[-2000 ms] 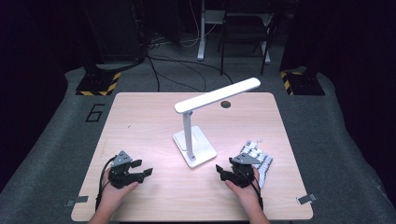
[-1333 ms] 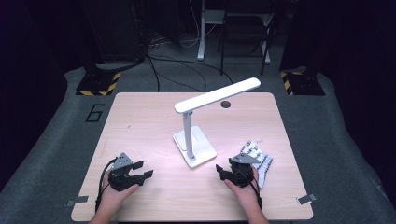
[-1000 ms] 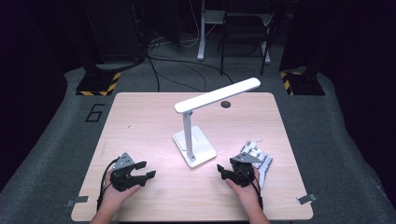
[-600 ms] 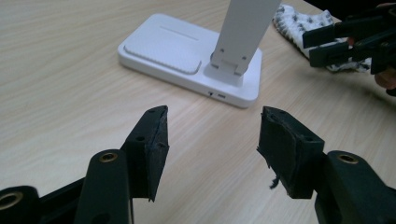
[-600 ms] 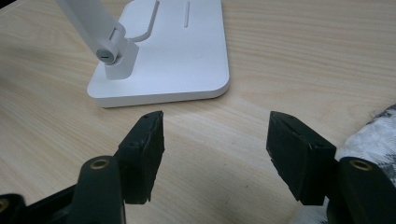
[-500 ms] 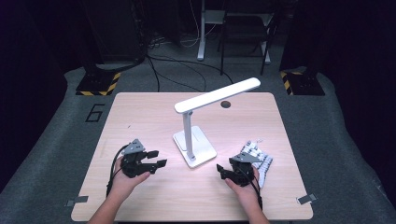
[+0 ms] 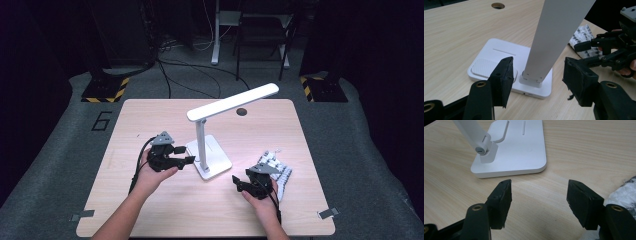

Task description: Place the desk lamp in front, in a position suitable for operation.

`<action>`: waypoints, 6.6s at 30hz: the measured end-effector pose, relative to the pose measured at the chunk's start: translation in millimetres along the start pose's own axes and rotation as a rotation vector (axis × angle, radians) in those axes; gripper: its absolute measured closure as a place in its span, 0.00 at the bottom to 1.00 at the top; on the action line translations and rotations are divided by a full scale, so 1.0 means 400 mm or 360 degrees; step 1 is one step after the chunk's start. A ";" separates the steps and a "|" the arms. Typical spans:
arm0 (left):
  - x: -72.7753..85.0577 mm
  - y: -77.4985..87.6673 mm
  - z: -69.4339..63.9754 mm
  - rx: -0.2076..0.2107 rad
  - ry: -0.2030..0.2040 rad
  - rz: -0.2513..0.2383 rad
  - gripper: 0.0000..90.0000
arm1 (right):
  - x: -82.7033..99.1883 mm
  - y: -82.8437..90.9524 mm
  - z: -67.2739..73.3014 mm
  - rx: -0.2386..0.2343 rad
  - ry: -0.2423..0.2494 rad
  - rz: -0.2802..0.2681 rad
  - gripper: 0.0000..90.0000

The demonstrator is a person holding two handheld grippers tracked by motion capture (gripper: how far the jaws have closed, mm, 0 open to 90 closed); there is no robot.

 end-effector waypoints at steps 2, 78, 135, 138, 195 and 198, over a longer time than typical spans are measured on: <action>-0.014 -0.018 -0.006 0.0001 -0.0007 0.0012 0.40 | 0.000 0.000 -0.001 -0.0004 -0.0003 0.0000 0.40; 0.069 0.073 -0.046 -0.0032 -0.0303 -0.0033 0.58 | -0.001 0.000 0.001 0.0002 0.0011 -0.0028 0.40; 0.123 0.149 -0.059 0.0072 -0.0128 -0.0137 0.48 | 0.002 0.045 -0.012 0.0096 0.0038 -0.0072 0.42; 0.121 0.149 -0.062 0.0063 -0.0161 -0.0146 0.50 | 0.003 0.052 -0.022 0.0101 0.0007 -0.0088 0.42; 0.144 0.163 -0.082 0.0140 -0.0324 -0.0151 0.56 | 0.042 0.053 -0.196 0.0335 -0.0097 0.0221 0.69; 0.144 0.162 -0.082 0.0151 -0.0329 -0.0155 0.56 | 0.039 0.053 -0.190 0.0309 -0.0086 0.0217 0.75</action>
Point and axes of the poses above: each handheld gripper's, and its own axes: y roughly backward along the jaws, x roughly out of its underside, z roughly to its left, the point moved 1 cm from there along -y, roughly forward along the jaws, and after that the axes turned 15 degrees about z, right-handed, at the moved point
